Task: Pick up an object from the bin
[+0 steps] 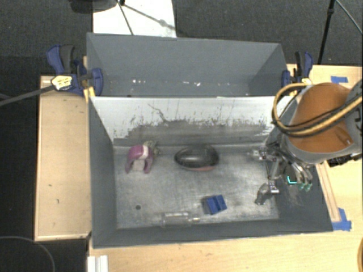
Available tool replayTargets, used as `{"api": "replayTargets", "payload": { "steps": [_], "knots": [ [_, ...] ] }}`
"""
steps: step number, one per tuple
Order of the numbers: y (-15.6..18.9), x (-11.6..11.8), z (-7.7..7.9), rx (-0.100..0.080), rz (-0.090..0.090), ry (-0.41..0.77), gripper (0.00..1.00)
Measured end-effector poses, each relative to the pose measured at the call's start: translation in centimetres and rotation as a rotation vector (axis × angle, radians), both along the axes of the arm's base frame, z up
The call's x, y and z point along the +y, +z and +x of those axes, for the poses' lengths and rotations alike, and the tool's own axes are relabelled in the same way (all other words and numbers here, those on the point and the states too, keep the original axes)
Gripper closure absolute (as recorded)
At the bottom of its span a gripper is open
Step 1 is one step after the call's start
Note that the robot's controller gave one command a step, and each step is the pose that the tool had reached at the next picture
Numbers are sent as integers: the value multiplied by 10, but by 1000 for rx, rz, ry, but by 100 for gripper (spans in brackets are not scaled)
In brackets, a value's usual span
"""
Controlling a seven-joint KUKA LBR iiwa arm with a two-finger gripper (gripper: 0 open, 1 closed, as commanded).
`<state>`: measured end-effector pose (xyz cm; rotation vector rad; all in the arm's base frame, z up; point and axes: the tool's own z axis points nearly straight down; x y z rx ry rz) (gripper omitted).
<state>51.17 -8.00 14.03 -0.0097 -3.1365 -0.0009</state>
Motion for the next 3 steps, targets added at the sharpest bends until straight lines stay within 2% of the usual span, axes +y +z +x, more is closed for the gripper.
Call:
{"api": "replayTargets", "payload": {
  "steps": [1, 2, 3],
  "knots": [
    [-67, 89, 81, -10, 1, 177, 0],
    [-65, 85, 80, -9, 0, 174, 100],
    [-66, 85, 80, -8, 0, 175, 0]
  ]
}}
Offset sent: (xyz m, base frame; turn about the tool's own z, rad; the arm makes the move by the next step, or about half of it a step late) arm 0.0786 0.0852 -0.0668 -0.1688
